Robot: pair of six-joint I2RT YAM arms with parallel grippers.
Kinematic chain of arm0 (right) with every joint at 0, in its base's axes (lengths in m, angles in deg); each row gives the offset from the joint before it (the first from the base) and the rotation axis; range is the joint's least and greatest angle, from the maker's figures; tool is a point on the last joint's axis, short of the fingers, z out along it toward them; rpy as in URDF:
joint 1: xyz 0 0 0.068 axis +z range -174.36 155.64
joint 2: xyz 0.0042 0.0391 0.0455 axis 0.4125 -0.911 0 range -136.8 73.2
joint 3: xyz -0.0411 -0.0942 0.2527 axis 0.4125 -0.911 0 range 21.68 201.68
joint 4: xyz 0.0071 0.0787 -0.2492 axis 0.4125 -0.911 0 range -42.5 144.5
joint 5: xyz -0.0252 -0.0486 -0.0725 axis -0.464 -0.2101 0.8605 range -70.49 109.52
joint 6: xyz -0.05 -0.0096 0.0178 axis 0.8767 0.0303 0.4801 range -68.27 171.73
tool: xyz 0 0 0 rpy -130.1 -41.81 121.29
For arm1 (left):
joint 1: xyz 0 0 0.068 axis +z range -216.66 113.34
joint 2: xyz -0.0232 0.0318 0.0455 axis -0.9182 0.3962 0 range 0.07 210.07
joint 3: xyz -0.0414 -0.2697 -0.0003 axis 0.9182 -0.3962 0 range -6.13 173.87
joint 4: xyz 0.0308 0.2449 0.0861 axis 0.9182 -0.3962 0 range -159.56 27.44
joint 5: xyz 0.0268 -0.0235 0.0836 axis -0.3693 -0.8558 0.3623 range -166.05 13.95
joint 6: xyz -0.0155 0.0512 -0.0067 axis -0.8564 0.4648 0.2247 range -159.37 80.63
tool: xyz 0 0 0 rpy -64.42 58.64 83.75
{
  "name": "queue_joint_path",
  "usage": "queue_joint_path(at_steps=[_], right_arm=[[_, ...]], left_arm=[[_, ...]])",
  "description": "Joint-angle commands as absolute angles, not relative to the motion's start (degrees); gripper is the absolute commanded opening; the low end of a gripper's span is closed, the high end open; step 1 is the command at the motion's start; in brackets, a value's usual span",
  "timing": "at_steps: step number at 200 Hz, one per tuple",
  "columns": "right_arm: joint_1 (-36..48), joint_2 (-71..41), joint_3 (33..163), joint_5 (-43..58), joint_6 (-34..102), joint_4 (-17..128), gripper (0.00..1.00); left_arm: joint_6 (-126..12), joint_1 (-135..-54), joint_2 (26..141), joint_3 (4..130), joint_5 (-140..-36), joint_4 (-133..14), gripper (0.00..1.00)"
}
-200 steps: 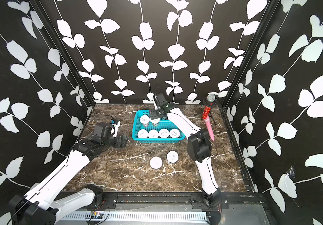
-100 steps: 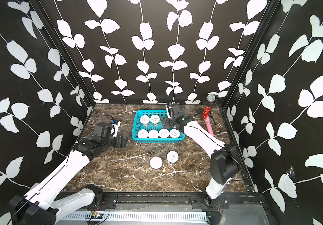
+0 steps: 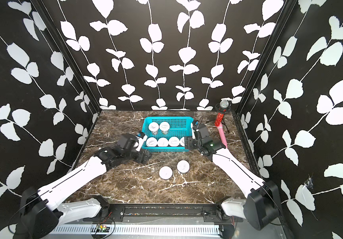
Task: Put the yogurt in the basket
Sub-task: Pick up the yogurt from the center of the board.
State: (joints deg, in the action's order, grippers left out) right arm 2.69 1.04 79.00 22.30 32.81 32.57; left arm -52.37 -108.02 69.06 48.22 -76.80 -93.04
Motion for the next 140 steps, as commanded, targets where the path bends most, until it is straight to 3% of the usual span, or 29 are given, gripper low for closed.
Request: queue_joint_path(at_steps=[1,73,140], right_arm=[[2.10,4.05,75.83,22.64,31.87,34.29,0.79],[2.05,7.70,71.17,22.99,31.22,33.01,0.78],[2.02,7.83,70.62,23.25,30.90,33.23,0.78]], left_arm=[[-53.26,-113.01,71.85,51.52,-73.44,-91.89,0.89],[-52.03,-126.97,85.22,60.27,-65.13,-95.89,0.88],[-52.91,-130.27,89.60,61.99,-63.49,-97.35,0.89]])
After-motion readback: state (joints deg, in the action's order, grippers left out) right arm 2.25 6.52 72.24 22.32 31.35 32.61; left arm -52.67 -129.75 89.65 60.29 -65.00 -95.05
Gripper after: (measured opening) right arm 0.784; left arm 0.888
